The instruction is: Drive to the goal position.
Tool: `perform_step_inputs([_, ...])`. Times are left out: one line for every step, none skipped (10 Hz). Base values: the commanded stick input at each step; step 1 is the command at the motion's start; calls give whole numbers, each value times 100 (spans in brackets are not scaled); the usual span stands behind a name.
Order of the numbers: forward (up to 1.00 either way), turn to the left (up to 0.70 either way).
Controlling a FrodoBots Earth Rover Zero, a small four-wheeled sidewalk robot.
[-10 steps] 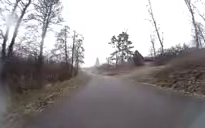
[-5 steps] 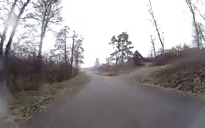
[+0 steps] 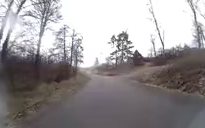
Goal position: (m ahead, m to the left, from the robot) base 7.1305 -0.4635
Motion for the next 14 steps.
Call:
perform_step_inputs([69,0])
perform_step_inputs([69,0])
perform_step_inputs([69,0])
perform_step_inputs([69,0])
perform_step_inputs([69,0])
perform_step_inputs([69,0])
perform_step_inputs([69,0])
perform_step_inputs([69,0])
perform_step_inputs([69,0])
perform_step_inputs([69,0])
perform_step_inputs([69,0])
perform_step_inputs([69,0])
perform_step_inputs([69,0])
perform_step_inputs([69,0])
